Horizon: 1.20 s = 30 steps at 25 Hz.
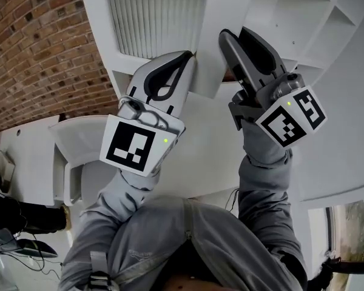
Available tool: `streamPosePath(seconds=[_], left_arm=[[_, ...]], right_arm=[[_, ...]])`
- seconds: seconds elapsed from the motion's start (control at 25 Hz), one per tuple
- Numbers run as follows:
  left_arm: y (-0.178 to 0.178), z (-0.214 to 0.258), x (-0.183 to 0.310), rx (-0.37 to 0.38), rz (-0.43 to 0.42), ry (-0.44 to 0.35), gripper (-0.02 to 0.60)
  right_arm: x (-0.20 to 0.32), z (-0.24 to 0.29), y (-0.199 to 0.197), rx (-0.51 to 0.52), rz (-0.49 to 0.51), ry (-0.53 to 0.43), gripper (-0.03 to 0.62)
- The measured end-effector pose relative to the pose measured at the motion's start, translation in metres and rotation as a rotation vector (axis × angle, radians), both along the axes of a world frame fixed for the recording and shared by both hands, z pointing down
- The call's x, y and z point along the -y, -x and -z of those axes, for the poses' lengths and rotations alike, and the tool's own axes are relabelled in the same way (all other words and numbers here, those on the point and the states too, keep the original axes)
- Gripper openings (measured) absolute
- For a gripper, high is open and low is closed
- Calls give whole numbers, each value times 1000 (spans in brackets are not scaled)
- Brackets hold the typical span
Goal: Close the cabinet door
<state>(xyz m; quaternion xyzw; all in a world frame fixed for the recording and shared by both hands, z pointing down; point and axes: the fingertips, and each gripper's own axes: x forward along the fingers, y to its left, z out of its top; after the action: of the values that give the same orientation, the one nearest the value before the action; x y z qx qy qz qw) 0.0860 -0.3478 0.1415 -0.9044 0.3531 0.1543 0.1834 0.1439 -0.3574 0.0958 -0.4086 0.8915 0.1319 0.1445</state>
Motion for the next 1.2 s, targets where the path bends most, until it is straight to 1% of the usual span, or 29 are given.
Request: streamPosePath(seconds=[0.16, 0.56, 0.96, 1.2], left_arm=[[-9, -2, 13, 5, 31, 5, 6], [-29, -4, 31, 9, 145, 9, 6], [-44, -6, 48, 9, 270, 18, 6], [-51, -7, 58, 12, 324, 23, 6]], right_arm=[[15, -1, -3, -7, 50, -2, 120], [43, -2, -15, -24, 160, 1, 120], [65, -2, -24, -42, 249, -11, 120], [78, -2, -23, -55, 294, -20, 120]])
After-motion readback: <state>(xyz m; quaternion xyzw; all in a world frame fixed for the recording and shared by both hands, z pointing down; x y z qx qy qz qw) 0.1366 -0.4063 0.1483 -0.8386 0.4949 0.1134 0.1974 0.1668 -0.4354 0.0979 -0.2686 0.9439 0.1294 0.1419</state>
